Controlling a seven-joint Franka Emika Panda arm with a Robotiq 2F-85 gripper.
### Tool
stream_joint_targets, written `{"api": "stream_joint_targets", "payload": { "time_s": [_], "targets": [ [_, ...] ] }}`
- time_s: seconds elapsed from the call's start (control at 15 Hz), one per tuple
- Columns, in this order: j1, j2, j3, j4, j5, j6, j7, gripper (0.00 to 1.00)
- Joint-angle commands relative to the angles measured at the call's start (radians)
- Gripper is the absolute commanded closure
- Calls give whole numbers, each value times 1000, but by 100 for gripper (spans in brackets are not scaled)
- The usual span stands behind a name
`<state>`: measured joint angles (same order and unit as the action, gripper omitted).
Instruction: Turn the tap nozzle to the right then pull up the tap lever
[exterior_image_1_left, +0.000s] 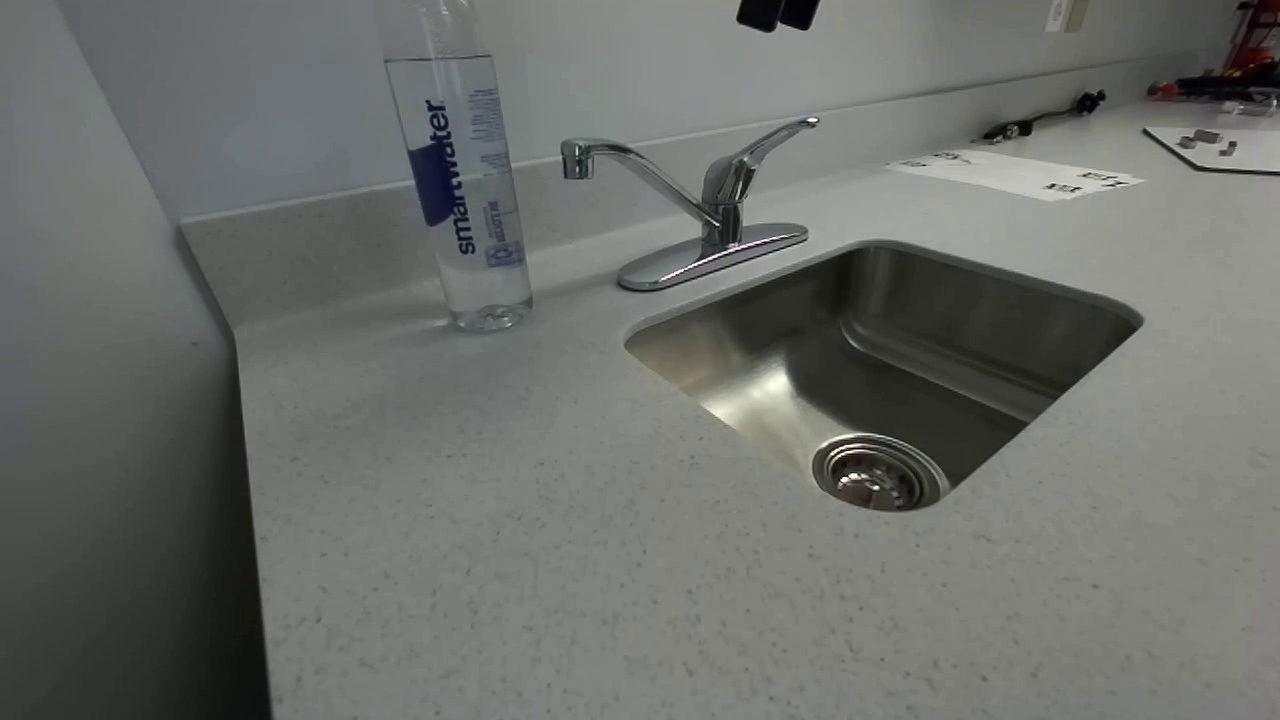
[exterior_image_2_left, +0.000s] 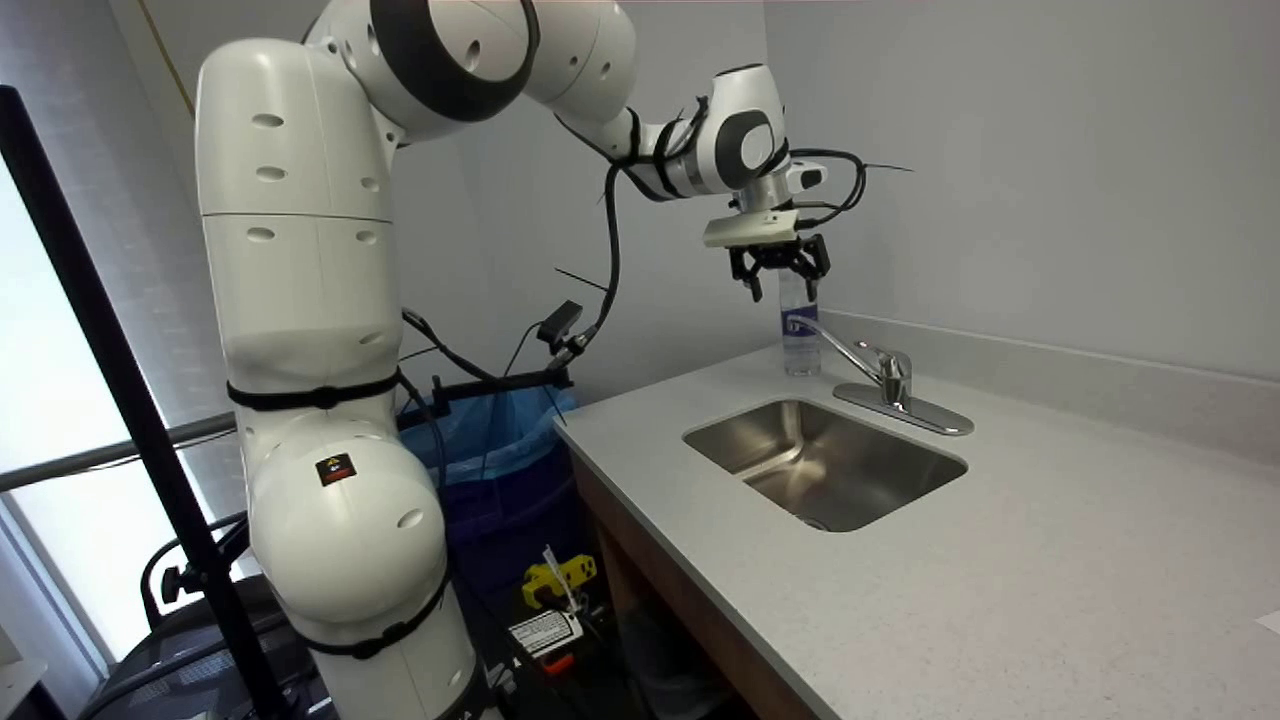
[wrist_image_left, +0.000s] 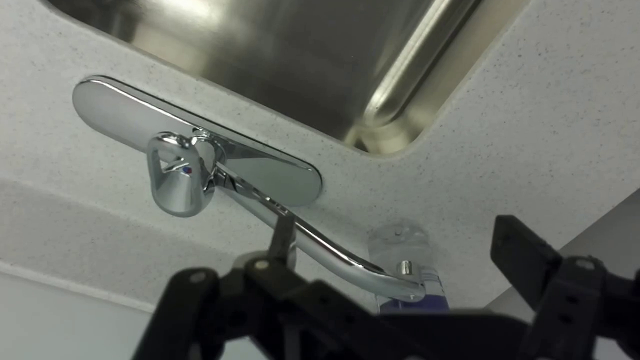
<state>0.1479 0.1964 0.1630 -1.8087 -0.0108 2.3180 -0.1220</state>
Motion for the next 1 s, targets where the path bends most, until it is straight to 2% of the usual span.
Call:
{"api": "stream_joint_targets", "payload": {
  "time_s": [0.0, 0.33, 0.67, 0.93],
  "targets": [
    [3, 0, -2, 3, 0, -3, 1, 0],
    [7, 64, -7, 60, 1, 62, 41, 0],
    [24, 181, -9, 159, -11, 184, 98, 0],
    [51, 279, -15, 252, -23, 233, 121, 0]
  ]
}}
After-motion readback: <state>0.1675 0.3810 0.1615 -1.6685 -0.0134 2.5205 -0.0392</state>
